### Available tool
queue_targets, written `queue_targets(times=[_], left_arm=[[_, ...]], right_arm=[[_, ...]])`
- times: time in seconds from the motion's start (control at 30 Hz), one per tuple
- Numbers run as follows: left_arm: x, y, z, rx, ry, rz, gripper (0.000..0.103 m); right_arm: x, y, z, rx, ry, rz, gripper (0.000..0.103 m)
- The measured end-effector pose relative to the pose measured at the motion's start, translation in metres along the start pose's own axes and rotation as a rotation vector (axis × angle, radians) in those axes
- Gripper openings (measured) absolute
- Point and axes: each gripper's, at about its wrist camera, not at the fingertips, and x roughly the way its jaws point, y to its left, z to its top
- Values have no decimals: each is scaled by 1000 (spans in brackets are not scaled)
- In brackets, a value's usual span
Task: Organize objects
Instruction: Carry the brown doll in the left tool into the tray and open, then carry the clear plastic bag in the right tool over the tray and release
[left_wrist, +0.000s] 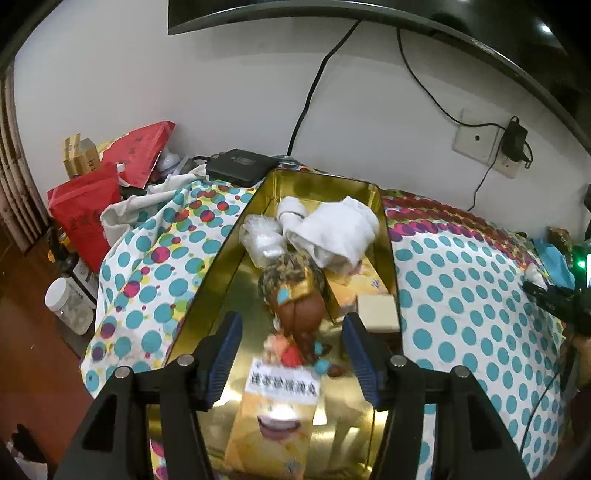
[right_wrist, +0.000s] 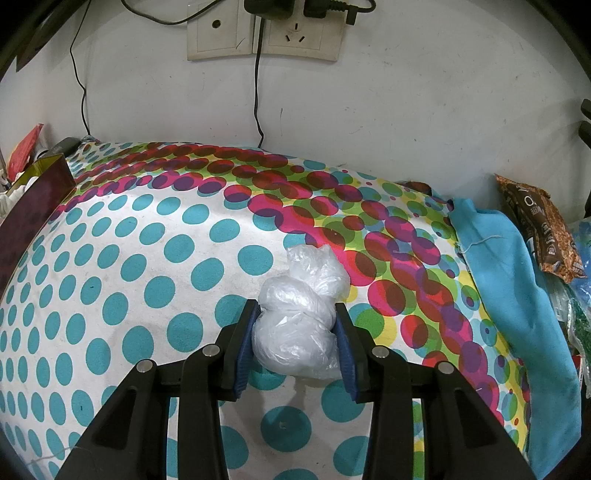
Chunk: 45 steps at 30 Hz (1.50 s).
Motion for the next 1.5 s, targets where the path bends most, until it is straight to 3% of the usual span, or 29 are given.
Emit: queue_targets(times=[0.33, 0.67, 0.9, 1.2, 1.37, 1.5], left_arm=[[-26, -29, -33, 4, 6, -46, 59], [-43, -59, -57, 151, -62, 28, 63], [-54, -43, -58, 136, -103, 47, 63], [-74, 5, -64, 72, -145, 119, 65], [-76, 23, -69, 30, -132, 126, 65], [-74, 24, -72, 31, -117, 146, 65]], right_arm=[[0, 0, 0, 4, 0, 4, 37], [-1, 4, -2, -25, -9, -23, 35], [-1, 6, -2, -32, -12, -26, 34], [-10, 16, -3, -75, -55, -70, 34], [-27, 37, 9, -41, -81, 16, 34], [-59, 87, 25, -86, -141, 139, 34]])
